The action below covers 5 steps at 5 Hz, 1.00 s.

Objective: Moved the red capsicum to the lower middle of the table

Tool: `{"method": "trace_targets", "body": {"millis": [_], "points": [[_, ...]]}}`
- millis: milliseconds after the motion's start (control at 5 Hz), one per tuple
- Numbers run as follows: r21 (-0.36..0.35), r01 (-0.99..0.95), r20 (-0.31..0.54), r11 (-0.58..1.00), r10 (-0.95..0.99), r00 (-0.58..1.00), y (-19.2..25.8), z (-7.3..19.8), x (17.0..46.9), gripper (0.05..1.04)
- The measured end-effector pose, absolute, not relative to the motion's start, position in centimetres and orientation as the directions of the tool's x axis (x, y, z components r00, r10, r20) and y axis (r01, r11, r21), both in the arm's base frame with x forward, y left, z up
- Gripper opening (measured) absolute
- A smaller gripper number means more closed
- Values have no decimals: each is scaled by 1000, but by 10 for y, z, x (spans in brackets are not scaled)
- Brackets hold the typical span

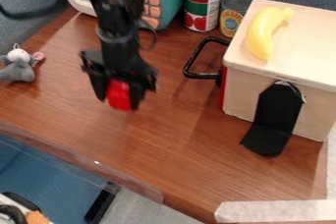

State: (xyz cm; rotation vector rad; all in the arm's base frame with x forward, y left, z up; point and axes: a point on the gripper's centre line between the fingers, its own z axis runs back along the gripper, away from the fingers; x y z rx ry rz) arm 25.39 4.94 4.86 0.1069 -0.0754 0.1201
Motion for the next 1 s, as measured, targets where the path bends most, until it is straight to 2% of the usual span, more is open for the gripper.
{"method": "trace_targets", "body": {"millis": [200, 400, 600, 800, 1000], "points": [[108, -57, 59, 993, 50, 997, 33, 41, 250, 736], [116, -29, -35, 993, 33, 999, 30, 25, 235, 736], [119, -30, -59, 992, 38, 998, 34, 18, 236, 801], [116, -38, -64, 992, 46, 997, 36, 14, 234, 1009], [104, -66, 24, 992, 64, 998, 33, 41, 232, 1007]]}}
